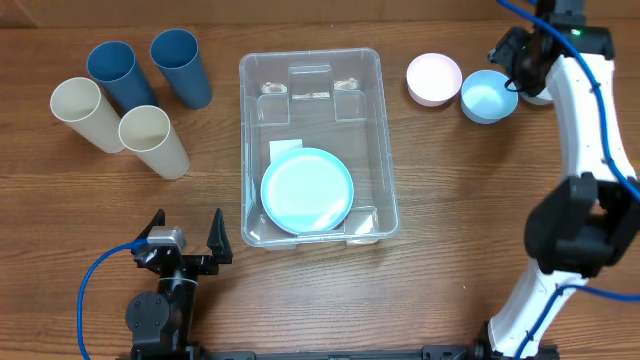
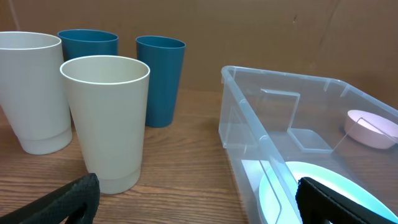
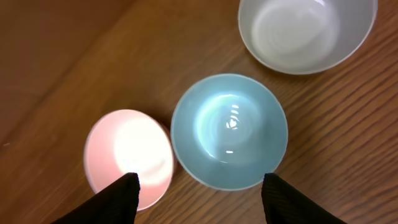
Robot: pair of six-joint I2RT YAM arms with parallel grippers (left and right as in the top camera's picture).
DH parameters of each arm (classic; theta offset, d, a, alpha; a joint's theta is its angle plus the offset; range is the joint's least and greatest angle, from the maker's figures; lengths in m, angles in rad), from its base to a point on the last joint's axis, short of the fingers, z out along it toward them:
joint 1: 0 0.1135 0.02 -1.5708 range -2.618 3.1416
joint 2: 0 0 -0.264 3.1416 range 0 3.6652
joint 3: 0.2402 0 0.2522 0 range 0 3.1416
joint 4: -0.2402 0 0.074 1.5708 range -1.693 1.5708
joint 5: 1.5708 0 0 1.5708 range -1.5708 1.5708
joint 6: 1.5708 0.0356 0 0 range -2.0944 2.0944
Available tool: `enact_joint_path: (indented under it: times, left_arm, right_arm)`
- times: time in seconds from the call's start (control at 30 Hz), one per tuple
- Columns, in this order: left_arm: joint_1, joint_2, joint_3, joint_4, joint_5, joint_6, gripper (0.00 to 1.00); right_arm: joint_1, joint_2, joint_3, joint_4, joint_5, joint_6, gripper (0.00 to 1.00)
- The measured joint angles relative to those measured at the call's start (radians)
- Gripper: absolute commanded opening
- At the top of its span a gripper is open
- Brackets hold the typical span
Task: Pack container
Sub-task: 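Grasp the light-blue bowl with the right gripper and lift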
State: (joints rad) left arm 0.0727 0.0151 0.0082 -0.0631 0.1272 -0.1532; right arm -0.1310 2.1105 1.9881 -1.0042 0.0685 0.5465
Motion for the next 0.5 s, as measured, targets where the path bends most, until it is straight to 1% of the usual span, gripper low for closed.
enact_joint_path:
  times: [0.1, 0.27, 0.37, 0.43, 0.5]
  left_arm:
    - [0.000, 0.000, 0.000, 0.000, 0.000, 0.000, 1.00]
    - [0.000, 0.000, 0.000, 0.000, 0.000, 0.000, 1.00]
    - [0.000, 0.000, 0.000, 0.000, 0.000, 0.000, 1.00]
    - [0.000, 0.000, 0.000, 0.000, 0.000, 0.000, 1.00]
    - [0.000, 0.000, 0.000, 0.000, 0.000, 0.000, 1.00]
  right_arm:
    - [-0.003, 0.076, 0.000, -0.014, 0.046, 0.069, 0.62]
    - [-0.041, 0.140, 0.000, -0.050, 0.081, 0.127, 0.60]
    - [-0.074, 0.172, 0.000, -0.066, 0.094, 0.145, 0.50]
    - [-0.089, 0.188, 0.000, -0.069, 0.097, 0.150, 0.37]
    - [-0.093, 0.195, -0.007, -0.057, 0.098, 0.153, 0.30]
